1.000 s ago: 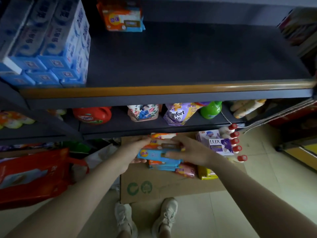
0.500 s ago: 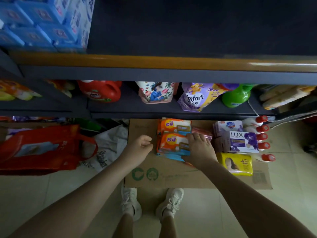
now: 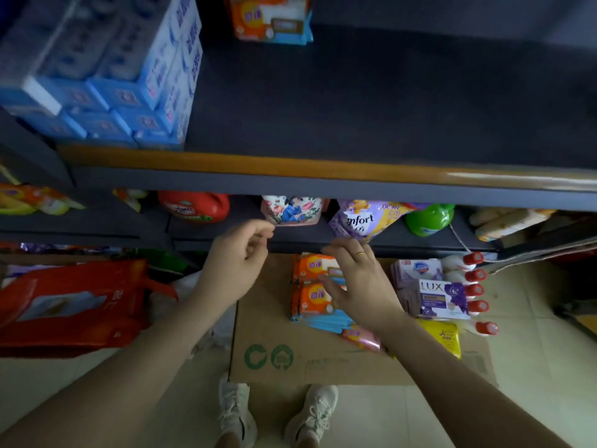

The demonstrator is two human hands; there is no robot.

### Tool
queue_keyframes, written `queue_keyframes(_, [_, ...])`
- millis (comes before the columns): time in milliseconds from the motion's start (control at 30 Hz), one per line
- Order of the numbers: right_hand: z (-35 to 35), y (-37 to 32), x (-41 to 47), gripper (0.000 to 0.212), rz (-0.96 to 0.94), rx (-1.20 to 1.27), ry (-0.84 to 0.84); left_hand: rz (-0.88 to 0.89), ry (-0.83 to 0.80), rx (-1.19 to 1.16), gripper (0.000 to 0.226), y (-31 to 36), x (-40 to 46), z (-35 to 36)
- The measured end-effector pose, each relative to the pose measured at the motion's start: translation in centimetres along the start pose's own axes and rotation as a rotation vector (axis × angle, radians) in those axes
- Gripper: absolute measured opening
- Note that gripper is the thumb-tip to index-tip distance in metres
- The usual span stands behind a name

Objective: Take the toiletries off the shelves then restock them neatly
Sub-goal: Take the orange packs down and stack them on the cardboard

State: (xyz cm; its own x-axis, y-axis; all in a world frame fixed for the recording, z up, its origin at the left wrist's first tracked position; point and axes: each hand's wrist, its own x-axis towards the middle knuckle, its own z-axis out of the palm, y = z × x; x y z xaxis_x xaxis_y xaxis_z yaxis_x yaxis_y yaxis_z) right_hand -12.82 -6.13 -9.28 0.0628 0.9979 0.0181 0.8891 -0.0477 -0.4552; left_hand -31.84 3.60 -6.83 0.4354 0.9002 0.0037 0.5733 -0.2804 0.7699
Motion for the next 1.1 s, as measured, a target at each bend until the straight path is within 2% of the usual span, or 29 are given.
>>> queue_keyframes(67, [-2.6,-1.7,2.3,0.029,-0.082,0.036,0.097,0.213,0.093,0.12,0.022,1.7,1.9,-2.4])
queue_keyframes(167, [-6.1,-3.7,6.3,0.028,-0.158,0.067,0.229,0.457,0.206,0.318,0.027,3.6,5.1,-5.6])
queue_keyframes(367, [-8.9,-4.9,14.4,0.026,-0.188,-0.015,0.422,0.699,0.291,0.675,0.029,3.0,11.1,-7.8])
queue_keyframes(533, [-9.1,-3.2,22.2,0.039,-0.063,-0.161,0.295,0.725,0.407,0.745,0.039,1.2,14.1,-6.7])
queue_keyframes(733, [-8.8,-1.5,30.5,0.067,-0.031,-0.304,0.2,0.729,0.584,0.658,0.036,0.7,14.8,-6.0])
queue_keyframes(833, [-8.5,-1.8,32.9,0.07,0.004,-0.359,0.237,0.733,0.621,0.643,0.036,0.4,15.0,-5.9])
queue_keyframes(967, [-7.8,-3.1,34.2,0.059,0.037,-0.618,0.407,0.71,0.608,0.614,0.034,0.3,15.3,-6.0])
queue_keyframes(1033, [-7.7,-3.5,34.3,0.053,0.068,-0.611,0.467,0.701,0.597,0.618,0.033,0.3,15.3,-6.0])
queue_keyframes(1100, [-7.8,-3.5,34.1,0.05,0.081,-0.534,0.457,0.698,0.596,0.623,0.032,0.3,15.4,-6.0])
